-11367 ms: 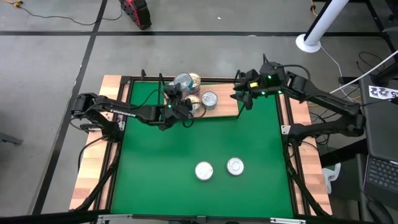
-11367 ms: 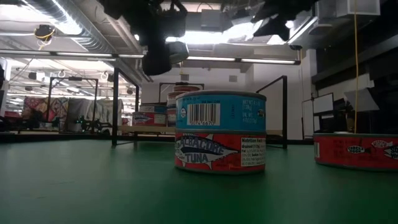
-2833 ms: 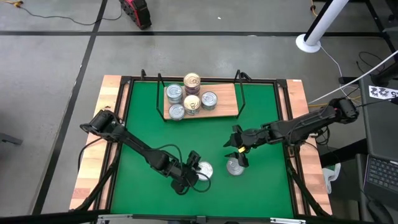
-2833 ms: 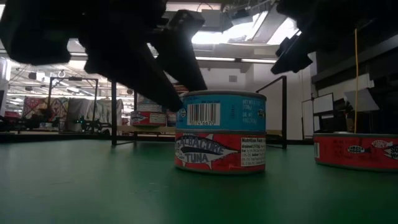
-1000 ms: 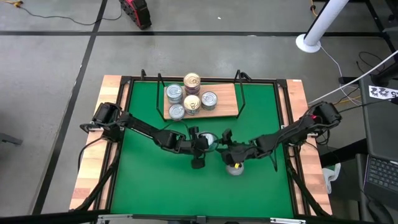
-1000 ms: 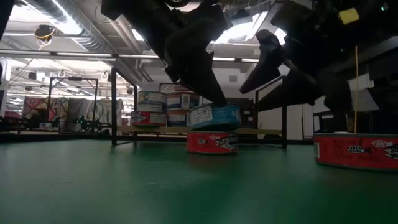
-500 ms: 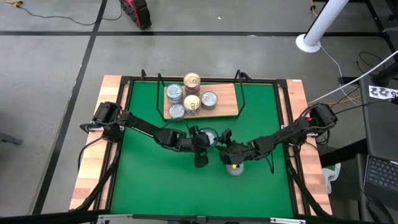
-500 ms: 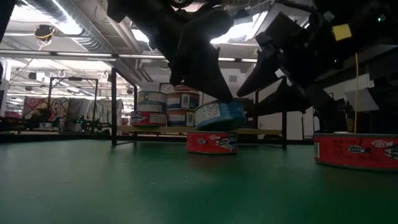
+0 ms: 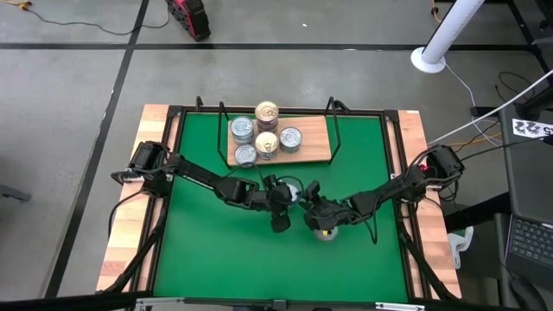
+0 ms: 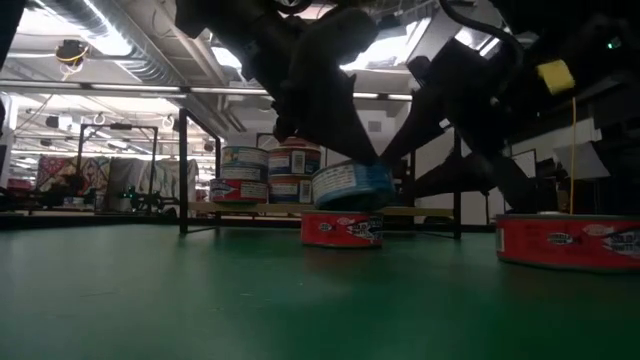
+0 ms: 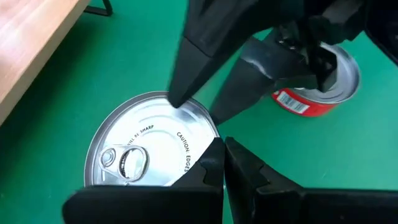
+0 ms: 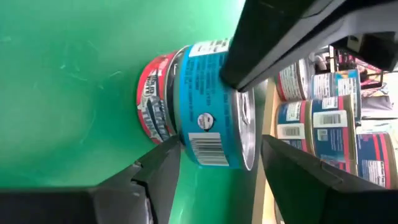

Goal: Stack canned seafood by type on shelf
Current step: Stack the yellow-blue tuna can on top of the other yellow-blue tuna can on the shelf

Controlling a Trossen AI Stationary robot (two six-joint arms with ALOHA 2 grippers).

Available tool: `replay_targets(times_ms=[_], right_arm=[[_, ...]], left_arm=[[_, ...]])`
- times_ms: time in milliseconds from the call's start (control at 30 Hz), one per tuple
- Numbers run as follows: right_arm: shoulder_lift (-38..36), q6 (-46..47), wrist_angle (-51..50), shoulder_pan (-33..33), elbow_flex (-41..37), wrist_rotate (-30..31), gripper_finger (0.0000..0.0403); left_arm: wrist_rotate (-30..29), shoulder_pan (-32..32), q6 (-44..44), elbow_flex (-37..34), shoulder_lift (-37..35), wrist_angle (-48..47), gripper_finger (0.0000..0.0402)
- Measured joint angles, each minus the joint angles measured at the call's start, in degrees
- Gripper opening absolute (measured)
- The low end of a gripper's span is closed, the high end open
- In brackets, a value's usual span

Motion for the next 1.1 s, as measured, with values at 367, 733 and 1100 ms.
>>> replay_targets(times_ms=[367, 733, 1100], right_arm=[[0.0, 0.0, 0.2, 0.0, 0.0, 0.0, 0.0222], [0.0, 0.1, 1.4, 0.0, 0.0, -0.1, 0.0204], [0.0, 0.2, 1.4, 0.0, -0.1, -2.1, 0.0128]], left_arm=[[0.5, 0.0, -0.4, 0.0, -0.5, 2.7, 0.0000], [1.1, 0.0, -0.4, 0.0, -0.9, 2.5, 0.0001], [1.2, 0.0, 3.9, 0.0, -0.9, 2.4, 0.0003]])
